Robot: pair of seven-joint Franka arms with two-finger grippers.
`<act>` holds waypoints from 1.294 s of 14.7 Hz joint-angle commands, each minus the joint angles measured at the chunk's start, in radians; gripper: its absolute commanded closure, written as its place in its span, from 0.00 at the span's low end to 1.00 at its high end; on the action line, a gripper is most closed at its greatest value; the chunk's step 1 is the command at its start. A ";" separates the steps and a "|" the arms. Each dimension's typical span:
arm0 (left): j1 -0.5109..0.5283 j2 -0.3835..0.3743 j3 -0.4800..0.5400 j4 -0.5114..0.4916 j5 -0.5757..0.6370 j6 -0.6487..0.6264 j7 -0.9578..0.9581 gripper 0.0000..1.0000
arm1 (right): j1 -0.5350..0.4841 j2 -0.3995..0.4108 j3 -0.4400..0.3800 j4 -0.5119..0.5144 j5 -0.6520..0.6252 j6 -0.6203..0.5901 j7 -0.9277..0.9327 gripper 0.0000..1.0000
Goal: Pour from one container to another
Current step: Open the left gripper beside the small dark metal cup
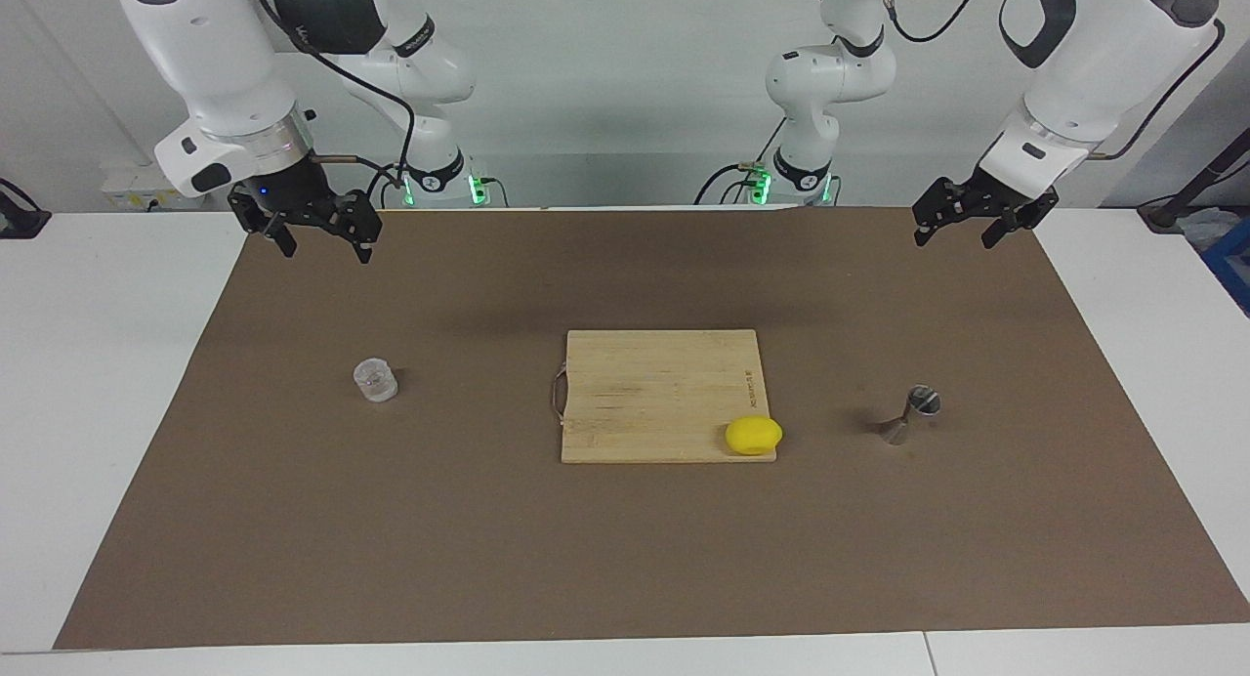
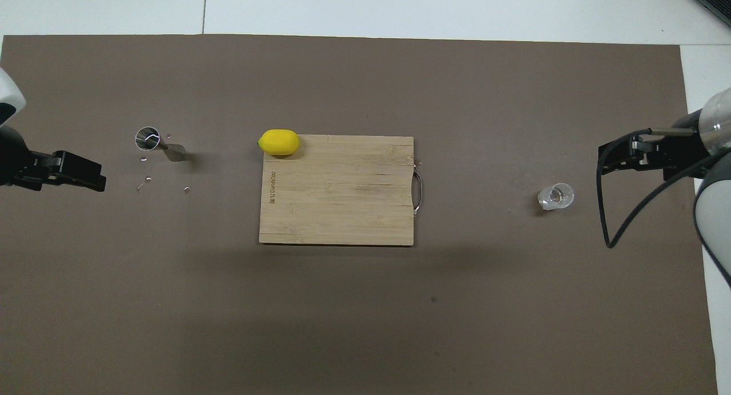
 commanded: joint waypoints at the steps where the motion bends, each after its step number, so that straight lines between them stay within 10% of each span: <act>1: 0.030 0.069 0.014 0.011 -0.064 -0.023 -0.013 0.00 | -0.012 -0.017 0.005 -0.020 0.007 0.003 -0.017 0.00; 19: 0.246 0.213 0.145 -0.314 -0.915 0.238 -0.884 0.00 | -0.012 -0.017 0.005 -0.020 0.007 0.003 -0.017 0.00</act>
